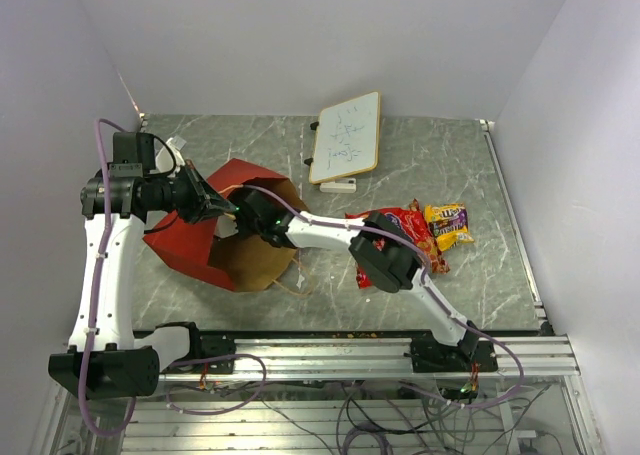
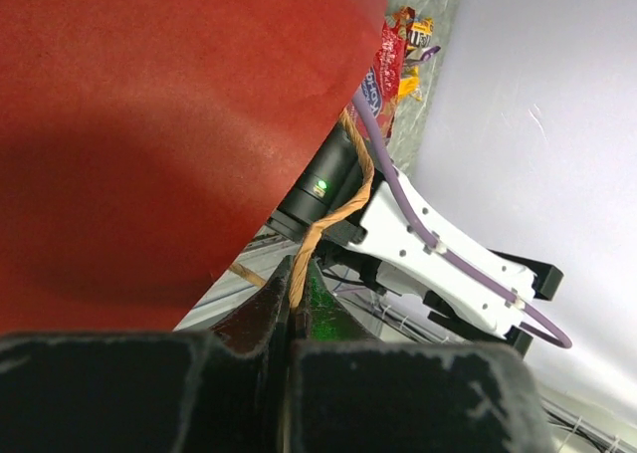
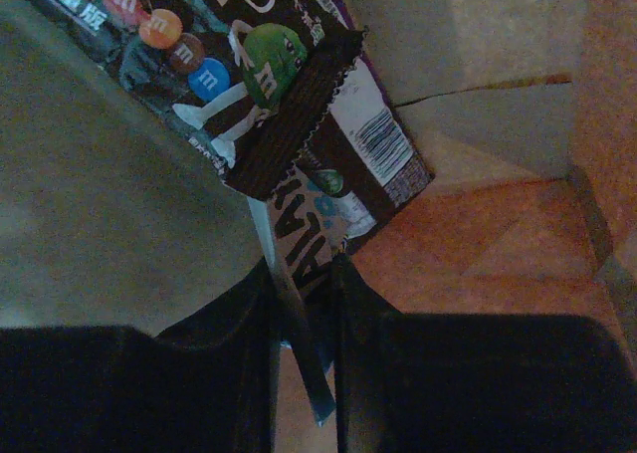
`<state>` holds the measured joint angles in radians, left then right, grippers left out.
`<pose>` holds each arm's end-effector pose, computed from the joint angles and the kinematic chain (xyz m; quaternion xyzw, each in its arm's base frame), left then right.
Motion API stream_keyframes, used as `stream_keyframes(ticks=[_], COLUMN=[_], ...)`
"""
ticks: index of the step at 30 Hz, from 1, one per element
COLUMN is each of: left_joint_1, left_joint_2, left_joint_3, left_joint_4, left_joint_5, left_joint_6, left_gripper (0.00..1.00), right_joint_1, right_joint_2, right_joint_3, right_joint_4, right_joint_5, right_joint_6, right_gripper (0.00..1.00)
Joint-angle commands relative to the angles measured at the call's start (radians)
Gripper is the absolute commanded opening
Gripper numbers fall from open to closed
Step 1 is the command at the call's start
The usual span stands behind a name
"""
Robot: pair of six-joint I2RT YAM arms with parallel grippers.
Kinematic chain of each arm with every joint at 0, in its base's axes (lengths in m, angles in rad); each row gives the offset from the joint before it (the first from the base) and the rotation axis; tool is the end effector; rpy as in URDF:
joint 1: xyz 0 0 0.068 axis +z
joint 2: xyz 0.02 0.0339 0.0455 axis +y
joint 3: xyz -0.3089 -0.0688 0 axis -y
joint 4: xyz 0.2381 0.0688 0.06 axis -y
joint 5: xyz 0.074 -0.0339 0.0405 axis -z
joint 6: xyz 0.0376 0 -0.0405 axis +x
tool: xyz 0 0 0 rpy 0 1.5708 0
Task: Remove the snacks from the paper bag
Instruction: Take out the snack from the paper bag.
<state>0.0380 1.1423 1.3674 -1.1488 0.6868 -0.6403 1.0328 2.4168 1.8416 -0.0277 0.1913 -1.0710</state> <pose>0.1733 -0.0173 0.4239 -0.1961 0.8775 -0.3937 0.1912 0.3008 0.4901 0.1762 -0.7431 0.4756 -0.0934 0.4615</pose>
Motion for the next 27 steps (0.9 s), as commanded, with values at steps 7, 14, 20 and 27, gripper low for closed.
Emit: stream_keyframes(ticks=[7,14,20,27], left_joint_1=[-0.004,-0.004,-0.004,-0.004], left_joint_2=[-0.048,-0.041,-0.044,-0.046], left_joint_3=[0.007,0.014,0.009,0.012], left_joint_4=[0.076,0.071,0.072,0.078], left_joint_5=[-0.027,-0.032,-0.027,-0.022], left_joint_6=[-0.033,-0.024,-0.024,-0.019], left_gripper=[0.07,0.07,0.07,0.07], right_joint_1=[0.017,0.018,0.01,-0.044], right_joint_2=[-0.267,-0.38,-0.461,-0.611], right_joint_3=[-0.255,-0.393,-0.449,-0.572], right_joint_4=[0.021,0.083,0.103,0.146], right_joint_5=[-0.139,-0.209,-0.289,-0.459], right_joint_6=[0.175,0.266,0.396,0.644], right_gripper=[0.0,0.0,0.0,0.0])
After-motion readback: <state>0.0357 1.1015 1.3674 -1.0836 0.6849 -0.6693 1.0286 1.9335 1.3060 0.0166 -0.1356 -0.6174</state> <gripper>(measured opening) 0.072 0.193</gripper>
